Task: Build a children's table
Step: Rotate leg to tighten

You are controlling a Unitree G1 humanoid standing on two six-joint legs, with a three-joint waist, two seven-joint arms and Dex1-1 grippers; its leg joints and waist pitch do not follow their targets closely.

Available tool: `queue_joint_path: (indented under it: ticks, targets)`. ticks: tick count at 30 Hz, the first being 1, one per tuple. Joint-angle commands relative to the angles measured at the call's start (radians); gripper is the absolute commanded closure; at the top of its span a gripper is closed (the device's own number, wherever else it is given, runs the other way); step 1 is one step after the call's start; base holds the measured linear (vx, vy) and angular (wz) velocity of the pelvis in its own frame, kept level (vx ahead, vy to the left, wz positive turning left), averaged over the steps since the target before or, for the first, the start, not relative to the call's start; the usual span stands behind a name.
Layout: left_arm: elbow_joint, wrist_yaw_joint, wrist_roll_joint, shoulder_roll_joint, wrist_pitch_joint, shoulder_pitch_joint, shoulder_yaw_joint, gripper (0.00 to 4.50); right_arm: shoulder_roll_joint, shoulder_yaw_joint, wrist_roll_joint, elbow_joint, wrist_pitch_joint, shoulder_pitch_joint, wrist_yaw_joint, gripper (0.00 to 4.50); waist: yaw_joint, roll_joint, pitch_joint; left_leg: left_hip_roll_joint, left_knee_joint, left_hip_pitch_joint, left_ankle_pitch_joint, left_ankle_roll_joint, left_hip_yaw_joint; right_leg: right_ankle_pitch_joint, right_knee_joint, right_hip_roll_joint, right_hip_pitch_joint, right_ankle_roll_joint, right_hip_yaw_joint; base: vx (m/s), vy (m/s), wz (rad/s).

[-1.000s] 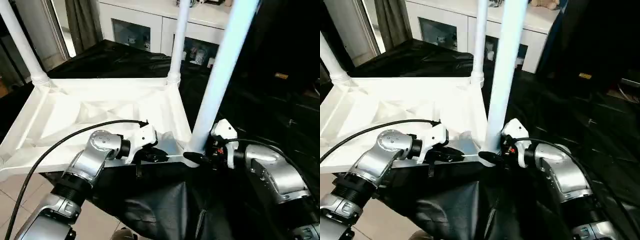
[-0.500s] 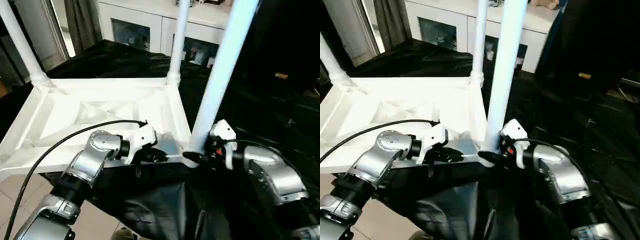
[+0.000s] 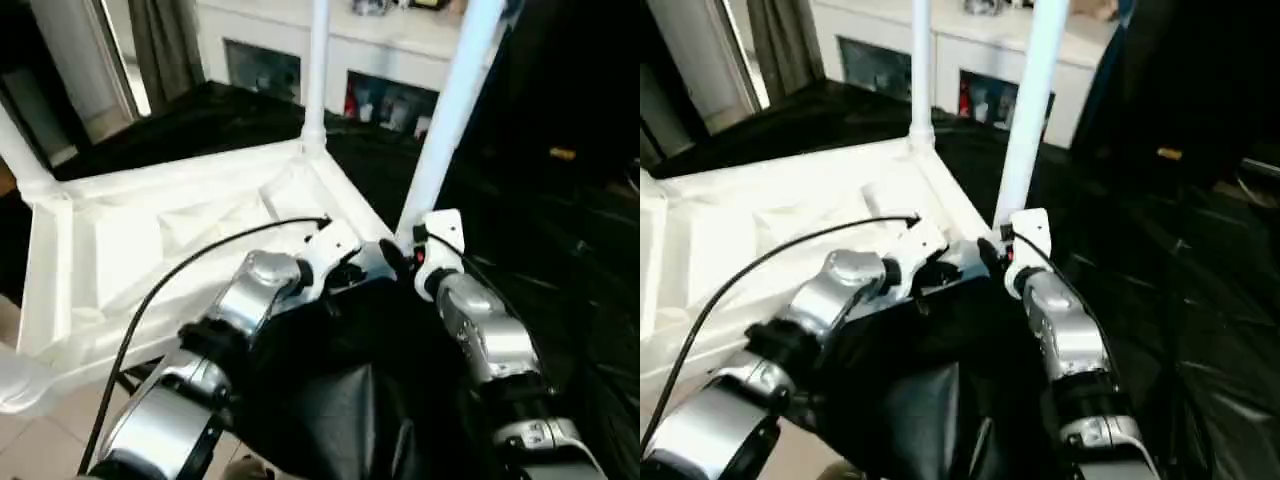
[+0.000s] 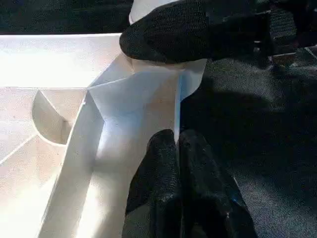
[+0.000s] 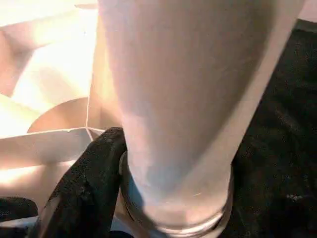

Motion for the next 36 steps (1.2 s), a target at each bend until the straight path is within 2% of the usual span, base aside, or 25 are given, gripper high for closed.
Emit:
queue_joint_path:
  ticks: [1,2,4,5,8,10,12,13,14,16,18,22,24,27,32,34,36]
  targets:
    - [0.019,0.109,0.018,-0.005,-0.008,-0.041,0.032,4.5,0.038,0.038,0.007,0.013,0.007,0.026,0.033,1.41,-0.005,-0.003,-0.073,0.048,-0.073,0.018,-0.204,0.002,-0.021,-0.248,-0.084,-0.097,0.046,-0.127,0.064,0.0,0.0,0.0]
    - [0.029,0.105,0.019,-0.003,-0.017,-0.043,0.029,4.5,0.037,0.025,0.016,0.016,-0.003,0.02,0.031,1.41,-0.005,-0.002,-0.073,0.048,-0.073,0.017,-0.207,0.004,-0.021,-0.255,-0.085,-0.097,0.046,-0.126,0.064,0.0,0.0,0.0]
    - [0.032,0.095,0.017,0.001,-0.026,-0.041,0.026,4.5,0.032,0.02,0.02,0.016,-0.01,0.016,0.034,1.04,-0.005,-0.002,-0.072,0.049,-0.074,0.016,-0.21,0.003,-0.022,-0.262,-0.085,-0.098,0.046,-0.125,0.064,0.0,0.0,0.0]
    - [0.033,0.089,0.016,0.004,-0.032,-0.04,0.024,4.5,0.029,0.018,0.022,0.017,-0.016,0.014,0.036,1.01,-0.005,-0.003,-0.072,0.05,-0.074,0.016,-0.212,0.004,-0.022,-0.264,-0.086,-0.098,0.046,-0.124,0.064,0.0,0.0,0.0]
    - [0.015,0.028,0.005,0.025,-0.051,-0.023,0.022,4.5,-0.026,0.022,0.039,0.001,-0.034,0.005,0.123,0.73,-0.013,-0.006,-0.072,0.048,-0.076,0.009,-0.216,0.004,-0.024,-0.261,-0.083,-0.097,0.053,-0.119,0.062,0.0,0.0,0.0]
    - [0.001,-0.002,0.009,0.039,-0.073,-0.012,0.011,4.5,-0.048,0.023,0.048,-0.011,-0.032,0.006,0.164,0.73,-0.014,-0.006,-0.073,0.049,-0.074,0.012,-0.208,0.014,-0.023,-0.25,-0.084,-0.097,0.052,-0.121,0.063,0.0,0.0,0.0]
    - [-0.017,-0.042,0.014,0.058,-0.094,0.003,-0.004,4.5,-0.076,0.024,0.055,-0.029,-0.028,0.008,0.221,0.73,-0.016,-0.008,-0.075,0.047,-0.07,0.008,-0.178,0.028,-0.021,-0.21,-0.078,-0.097,0.054,-0.136,0.063,0.0,0.0,0.0]
    - [-0.04,-0.083,0.005,0.072,-0.113,0.02,-0.009,4.5,-0.105,0.034,0.061,-0.048,-0.025,0.013,0.281,0.73,-0.016,-0.008,-0.075,0.047,-0.07,0.008,-0.178,0.028,-0.021,-0.21,-0.078,-0.097,0.054,-0.136,0.063,0.0,0.0,0.0]
    - [-0.084,-0.147,-0.017,0.095,-0.114,0.049,-0.011,4.5,-0.159,0.056,0.07,-0.083,-0.021,0.027,0.382,0.73,-0.015,-0.007,-0.077,0.049,-0.066,0.006,-0.156,0.043,-0.021,-0.176,-0.073,-0.097,0.06,-0.145,0.062,0.0,0.0,0.0]
    - [-0.121,-0.204,-0.037,0.117,-0.125,0.073,-0.017,4.5,-0.2,0.072,0.078,-0.111,-0.019,0.04,0.456,0.73,-0.013,-0.003,-0.076,0.052,-0.065,0.008,-0.141,0.057,-0.02,-0.132,-0.068,-0.095,0.054,-0.163,0.063,0.0,0.0,0.0]
    - [-0.165,-0.263,-0.059,0.143,-0.12,0.097,-0.024,4.5,-0.24,0.086,0.09,-0.142,-0.013,0.058,0.522,0.73,-0.012,-0.005,-0.077,0.051,-0.063,0.006,-0.139,0.062,-0.02,-0.117,-0.064,-0.095,0.057,-0.178,0.061,0.0,0.0,0.0]
    - [-0.216,-0.327,-0.084,0.171,-0.113,0.119,-0.03,4.5,-0.29,0.11,0.102,-0.176,-0.007,0.082,0.603,0.73,-0.01,-0.002,-0.073,0.055,-0.066,0.012,-0.178,0.055,-0.02,-0.174,-0.071,-0.095,0.053,-0.19,0.061,0.0,0.0,0.0]
    - [-0.276,-0.406,-0.12,0.197,-0.109,0.141,-0.034,4.5,-0.339,0.136,0.114,-0.213,0.007,0.11,0.692,0.73,-0.004,-0.002,-0.07,0.057,-0.067,0.013,-0.19,0.056,-0.019,-0.188,-0.072,-0.096,0.051,-0.185,0.064,0.0,0.0,0.0]
    - [-0.34,-0.455,-0.144,0.218,-0.084,0.162,-0.03,4.5,-0.392,0.164,0.133,-0.257,0.038,0.138,0.78,0.73,0.003,-0.002,-0.066,0.057,-0.068,0.014,-0.212,0.052,-0.019,-0.233,-0.078,-0.095,0.049,-0.176,0.064,0.0,0.0,0.0]
    - [-0.365,-0.466,-0.142,0.231,-0.075,0.172,-0.03,4.5,-0.394,0.156,0.131,-0.262,0.049,0.139,0.782,0.73,0.002,0.0,-0.065,0.054,-0.07,0.014,-0.229,0.039,-0.021,-0.304,-0.087,-0.096,0.046,-0.156,0.063,0.0,0.0,0.0]
    - [-0.372,-0.469,-0.143,0.234,-0.07,0.175,-0.03,4.5,-0.395,0.157,0.138,-0.268,0.055,0.139,0.789,0.73,0.001,0.0,-0.065,0.055,-0.071,0.014,-0.229,0.037,-0.022,-0.303,-0.086,-0.095,0.046,-0.154,0.062,0.0,0.0,0.0]
    - [-0.376,-0.47,-0.144,0.235,-0.067,0.176,-0.03,4.5,-0.397,0.159,0.143,-0.273,0.058,0.14,0.791,0.96,0.001,-0.002,-0.067,0.055,-0.071,0.013,-0.22,0.038,-0.022,-0.282,-0.083,-0.094,0.048,-0.155,0.062,0.0,0.0,0.0]
